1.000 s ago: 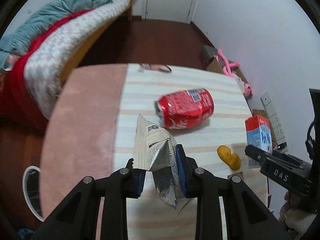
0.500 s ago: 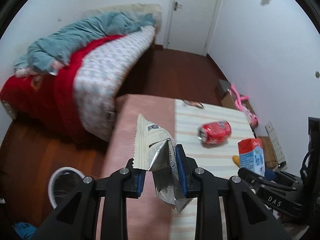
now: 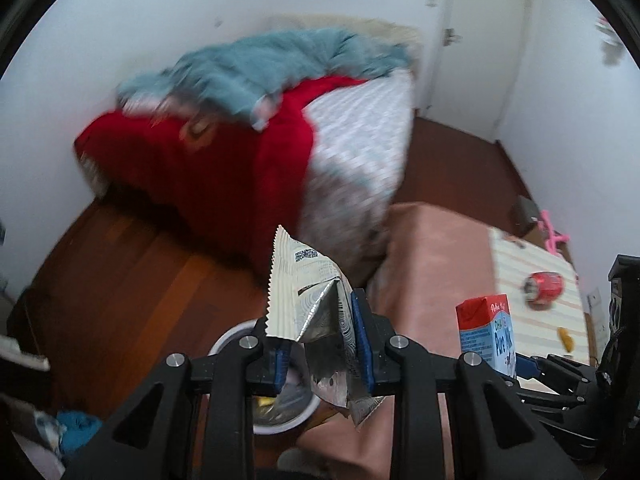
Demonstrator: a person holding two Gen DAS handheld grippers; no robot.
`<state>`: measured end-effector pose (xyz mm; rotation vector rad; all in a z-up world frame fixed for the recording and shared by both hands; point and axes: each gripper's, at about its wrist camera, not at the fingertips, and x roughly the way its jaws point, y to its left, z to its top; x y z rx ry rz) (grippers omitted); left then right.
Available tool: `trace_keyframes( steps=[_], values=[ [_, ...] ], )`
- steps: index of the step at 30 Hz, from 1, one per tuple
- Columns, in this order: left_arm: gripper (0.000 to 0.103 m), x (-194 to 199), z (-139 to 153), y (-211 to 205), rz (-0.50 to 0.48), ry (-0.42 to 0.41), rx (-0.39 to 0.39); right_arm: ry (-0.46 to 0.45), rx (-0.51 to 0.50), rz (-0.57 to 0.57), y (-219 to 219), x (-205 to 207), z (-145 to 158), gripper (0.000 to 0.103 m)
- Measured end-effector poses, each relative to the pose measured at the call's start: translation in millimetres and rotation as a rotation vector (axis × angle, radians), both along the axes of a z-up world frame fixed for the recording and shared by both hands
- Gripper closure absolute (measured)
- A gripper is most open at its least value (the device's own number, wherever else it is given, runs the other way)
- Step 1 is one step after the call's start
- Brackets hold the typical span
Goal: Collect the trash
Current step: 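Carry wrapper and milk carton over the bin and open both tools, then move both tools back over the table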
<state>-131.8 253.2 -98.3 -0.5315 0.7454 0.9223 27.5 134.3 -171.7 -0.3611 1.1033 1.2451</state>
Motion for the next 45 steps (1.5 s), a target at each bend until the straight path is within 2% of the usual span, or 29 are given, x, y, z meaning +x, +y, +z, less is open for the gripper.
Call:
trace_keyframes(
  steps=[4,5,11,13,16,18,20,22,23,24,25,26,28,30,31,39,45],
  values=[
    [0.079,-37.3,-45.5,40.3,0.052,0.015,-0.129,0.004,-0.073,0.067,53.6,-37.8,-44.7,0.052],
    [0.079,-46.8,-67.5,55.6,0.068,0.023,-0.183,0.005,-0.1,0.081,68.5,-46.1,-60.0,0.052],
    [0.079,-66.5,-168.3,104.9,0.094,0.037,-0.434,0.01,-0.243,0.136,125.4,-67.9,-138.8,0.052],
    [0.076,-68.0,-196.6,113.9,0.113,0.045,-0.496,0.011,-0.291,0.151,142.6,-70.5,-164.9,0.052],
    [0.053,-71.2,-224.3,121.8,0.135,0.059,-0.546,0.014,-0.347,0.171,164.3,-71.4,-195.4,0.052],
    [0.016,-73.7,-241.1,123.8,0.16,0.068,-0.575,0.021,-0.377,0.188,176.5,-71.2,-212.5,0.052],
    [0.008,-79.5,-248.9,126.8,0.19,0.077,-0.588,0.035,-0.407,0.194,183.3,-67.5,-225.3,0.051],
    [0.007,-89.0,-253.7,127.7,0.214,0.094,-0.59,0.056,-0.432,0.213,191.5,-65.3,-237.9,0.049],
    [0.006,-93.0,-255.3,125.7,0.231,0.104,-0.582,0.057,-0.436,0.218,193.3,-64.4,-240.3,0.04],
    [0.004,-98.4,-254.6,125.8,0.24,0.108,-0.579,0.053,-0.434,0.218,193.7,-65.4,-241.6,0.024],
    [0.004,-102.0,-254.1,125.2,0.25,0.114,-0.576,0.042,-0.431,0.214,192.8,-65.2,-241.9,0.018],
    [0.004,-105.7,-252.2,122.3,0.269,0.126,-0.557,0.041,-0.426,0.213,192.5,-64.0,-241.3,0.014],
    [0.004,-111.1,-246.5,118.6,0.287,0.145,-0.504,0.032,-0.418,0.205,187.7,-61.7,-236.1,0.013],
    [0.004,-116.5,-240.8,111.7,0.306,0.193,-0.462,0.02,-0.411,0.2,182.9,-60.4,-229.3,0.002],
    [0.004,-117.8,-239.4,109.9,0.308,0.201,-0.451,0.009,-0.411,0.197,178.5,-60.4,-226.2,0.0],
    [0.004,-114.4,-218.3,79.6,0.285,0.263,-0.371,-0.104,-0.45,0.203,150.8,-68.9,-206.9,0.0],
    [0.004,-107.0,-211.5,68.8,0.267,0.272,-0.354,-0.112,-0.442,0.197,136.7,-72.3,-197.9,0.0]
  ],
)
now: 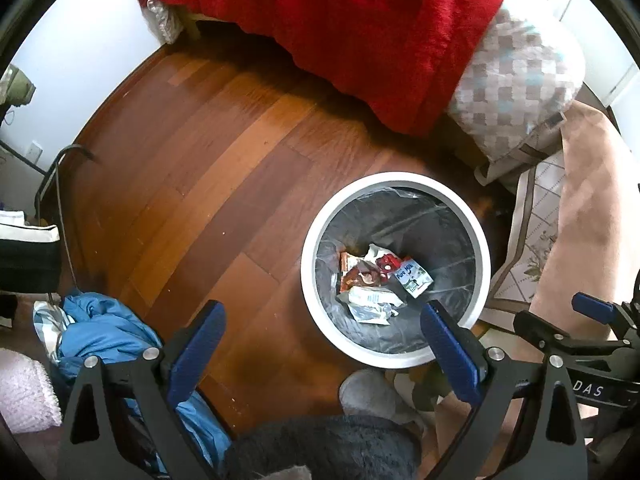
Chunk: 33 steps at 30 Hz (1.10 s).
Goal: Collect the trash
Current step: 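Move both tools back over the table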
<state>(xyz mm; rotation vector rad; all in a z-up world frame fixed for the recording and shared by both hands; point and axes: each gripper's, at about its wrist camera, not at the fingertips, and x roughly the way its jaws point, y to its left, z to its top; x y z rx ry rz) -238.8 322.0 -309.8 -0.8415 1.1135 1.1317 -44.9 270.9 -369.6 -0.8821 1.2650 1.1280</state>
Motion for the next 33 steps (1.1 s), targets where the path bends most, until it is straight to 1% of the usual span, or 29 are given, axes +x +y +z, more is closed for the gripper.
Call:
trace_keyframes(
  steps=[5,9,17,23,27,29,32,33],
  values=[
    [0.004,3.6,18.1,-12.3,-0.008,-0.005,0.036,0.002,0.031,-0.008,-9.6,-0.4,18.3,0.0],
    [0.004,5.6,39.6,-21.8,-0.018,-0.018,0.076,0.001,0.077,-0.011,-18.9,-0.6,43.1,0.0],
    [0.004,9.5,89.0,-50.8,-0.036,-0.052,0.163,0.014,0.197,-0.029,-51.3,1.2,108.8,0.0],
    [0.004,18.0,138.3,-74.2,-0.059,-0.097,0.25,0.052,0.3,-0.05,-83.7,9.5,162.2,0.0],
    [0.004,29.8,164.8,-90.0,-0.08,-0.123,0.304,0.09,0.385,-0.1,-112.7,28.1,201.4,0.0],
    [0.004,43.1,178.8,-100.4,-0.102,-0.122,0.353,0.106,0.419,-0.132,-128.2,43.5,215.3,0.0],
    [0.004,69.0,186.0,-110.4,-0.139,-0.124,0.384,0.11,0.438,-0.185,-150.9,70.5,224.9,0.0],
    [0.004,78.4,185.7,-112.3,-0.152,-0.131,0.383,0.101,0.437,-0.213,-161.8,85.9,225.7,0.0]
  ],
)
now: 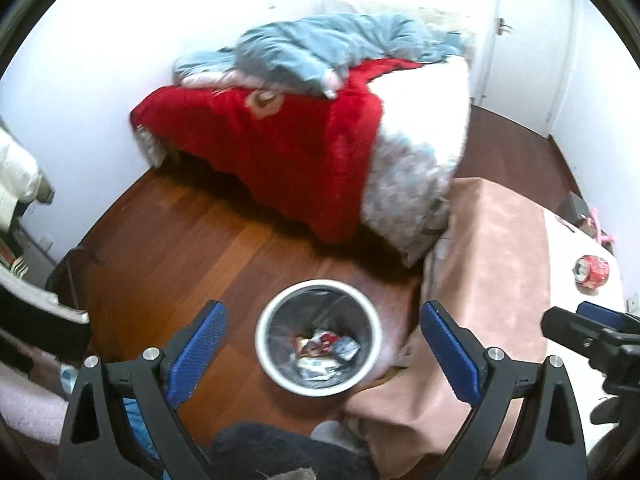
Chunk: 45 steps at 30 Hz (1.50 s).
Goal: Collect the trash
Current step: 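Move both tools back over the table, then grasp the red cola can with left tool while right tool grasps the yellow snack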
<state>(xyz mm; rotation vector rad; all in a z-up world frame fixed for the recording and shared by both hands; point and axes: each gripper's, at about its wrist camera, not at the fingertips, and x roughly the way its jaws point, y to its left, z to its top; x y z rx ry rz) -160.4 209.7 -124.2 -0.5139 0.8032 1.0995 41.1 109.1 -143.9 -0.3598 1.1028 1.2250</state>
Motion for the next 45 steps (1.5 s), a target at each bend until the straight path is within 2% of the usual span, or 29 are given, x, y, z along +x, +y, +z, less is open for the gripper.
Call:
trace_keyframes(
  steps=[5,9,13,17,19,20,21,23,24,26,27,28,29,31,33,35,37,40,44,45],
  values=[
    [0.004,84.3,-28.6,-11.8,-0.108,-0.015,-0.063,-0.051,-0.081,-0.13,-42.9,71.0,-18.9,0.0],
    [0.004,169.9,-62.8,-26.4,-0.215,0.018,-0.126,-0.104,-0.186,-0.283,-89.1,155.6,-52.0,0.0],
    [0.004,260.2,-108.0,-49.8,-0.34,0.088,-0.172,-0.136,-0.292,-0.401,-130.2,239.4,-87.0,0.0],
    [0.004,330.2,-137.9,-70.3,-0.45,0.18,-0.171,-0.138,-0.4,-0.426,-156.0,304.7,-121.3,0.001],
    [0.004,353.1,-147.0,-78.3,-0.489,0.212,-0.158,-0.132,-0.467,-0.404,-162.8,334.8,-141.1,0.009],
    [0.004,361.2,-150.7,-83.2,-0.505,0.22,-0.151,-0.129,-0.488,-0.388,-163.7,343.7,-149.1,0.017],
    [0.004,368.7,-151.9,-85.3,-0.515,0.229,-0.147,-0.128,-0.511,-0.367,-160.4,350.0,-158.1,0.023],
    [0.004,381.3,-152.2,-89.9,-0.539,0.237,-0.141,-0.124,-0.545,-0.348,-158.6,360.7,-170.6,0.029],
    [0.004,384.2,-150.7,-91.7,-0.545,0.24,-0.137,-0.117,-0.556,-0.335,-159.6,365.2,-175.4,0.037],
    [0.004,394.3,-142.4,-96.7,-0.586,0.25,-0.107,-0.081,-0.533,-0.323,-163.3,372.1,-179.5,0.046],
    [0.004,399.8,-138.3,-99.1,-0.606,0.256,-0.085,-0.06,-0.517,-0.309,-164.4,373.7,-179.2,0.056],
    [0.004,405.2,-135.6,-100.8,-0.621,0.261,-0.069,-0.081,-0.522,-0.31,-165.6,374.8,-178.2,0.061],
    [0.004,414.9,-126.6,-103.4,-0.658,0.262,-0.042,-0.096,-0.526,-0.315,-167.4,376.3,-177.3,0.072],
    [0.004,434.0,-116.4,-107.7,-0.714,0.259,-0.018,-0.061,-0.49,-0.374,-177.4,389.8,-173.2,0.072],
    [0.004,459.4,-104.1,-111.7,-0.81,0.265,0.003,-0.035,-0.458,-0.45,-188.8,408.7,-168.8,0.073],
    [0.004,484.2,-95.9,-112.7,-0.902,0.265,0.001,-0.028,-0.438,-0.509,-195.6,425.3,-165.5,0.073],
    [0.004,506.4,-94.7,-113.8,-0.982,0.276,-0.02,0.027,-0.423,-0.56,-204.1,446.3,-166.7,0.072],
    [0.004,540.3,-107.9,-122.1,-1.151,0.349,-0.06,0.102,-0.442,-0.583,-205.3,466.6,-174.4,0.07],
    [0.004,559.5,-135.5,-125.3,-1.252,0.445,-0.134,0.143,-0.433,-0.576,-210.6,470.3,-177.1,0.052],
    [0.004,562.6,-139.1,-123.8,-1.265,0.458,-0.143,0.143,-0.434,-0.569,-211.1,470.6,-177.6,0.051]
  ],
)
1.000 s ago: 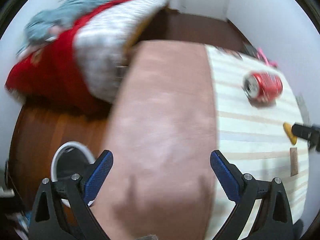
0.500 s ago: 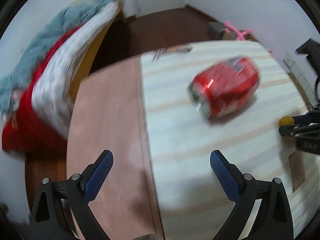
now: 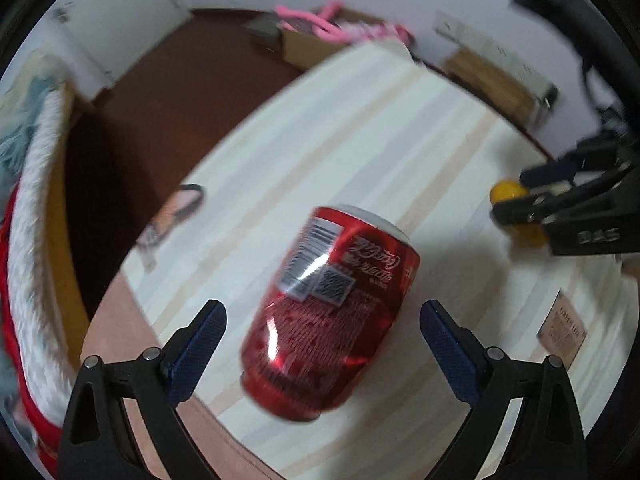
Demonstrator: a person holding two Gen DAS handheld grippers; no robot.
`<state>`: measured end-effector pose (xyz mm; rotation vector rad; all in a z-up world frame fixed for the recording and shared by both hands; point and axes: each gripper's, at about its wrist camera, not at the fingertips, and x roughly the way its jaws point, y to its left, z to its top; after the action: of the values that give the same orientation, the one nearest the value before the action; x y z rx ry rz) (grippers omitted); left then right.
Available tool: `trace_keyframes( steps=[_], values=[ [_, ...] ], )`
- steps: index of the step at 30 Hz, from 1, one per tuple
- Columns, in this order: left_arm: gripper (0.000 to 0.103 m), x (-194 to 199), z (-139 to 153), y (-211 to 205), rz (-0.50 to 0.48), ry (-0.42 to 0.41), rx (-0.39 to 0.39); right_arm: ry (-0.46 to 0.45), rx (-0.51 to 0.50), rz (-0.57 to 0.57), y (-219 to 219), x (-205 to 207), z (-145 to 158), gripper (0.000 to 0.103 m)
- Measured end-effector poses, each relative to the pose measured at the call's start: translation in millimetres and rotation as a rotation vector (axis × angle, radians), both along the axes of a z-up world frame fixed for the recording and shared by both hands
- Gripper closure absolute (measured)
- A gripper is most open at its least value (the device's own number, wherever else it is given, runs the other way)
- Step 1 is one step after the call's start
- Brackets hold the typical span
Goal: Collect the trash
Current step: 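Grasp the red cola can with left tool while right tool grasps the yellow snack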
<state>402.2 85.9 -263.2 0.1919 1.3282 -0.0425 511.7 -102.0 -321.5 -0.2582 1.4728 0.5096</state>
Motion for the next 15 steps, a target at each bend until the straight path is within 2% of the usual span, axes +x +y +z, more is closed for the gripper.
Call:
trace_keyframes(
  steps=[3,5,7,10,12,15],
  values=[
    [0.006,4.9,-14.7,-6.1,-0.041,0.04,-0.001,-0.008,-0.009,0.022,1.8,-4.3,-3.4,0.051],
    [0.018,6.8,-19.7,-8.9,-0.038,0.042,0.011,-0.026,-0.017,0.034,3.2,-7.8,-4.7,0.051],
    [0.019,6.2,-18.8,-9.2,-0.022,0.029,0.0,-0.053,-0.029,0.051,4.6,-11.6,-5.1,0.052],
    [0.019,3.6,-13.7,-9.1,0.035,0.008,-0.009,-0.12,-0.081,0.083,9.6,-22.6,-2.3,0.062],
    [0.019,-2.9,-11.5,-4.7,0.109,-0.023,-0.019,-0.14,-0.077,0.09,9.3,-26.7,-1.4,0.071],
    [0.02,-20.3,-3.3,1.4,0.216,-0.08,-0.025,-0.142,-0.056,0.078,6.2,-32.6,-0.3,0.073]
  ],
)
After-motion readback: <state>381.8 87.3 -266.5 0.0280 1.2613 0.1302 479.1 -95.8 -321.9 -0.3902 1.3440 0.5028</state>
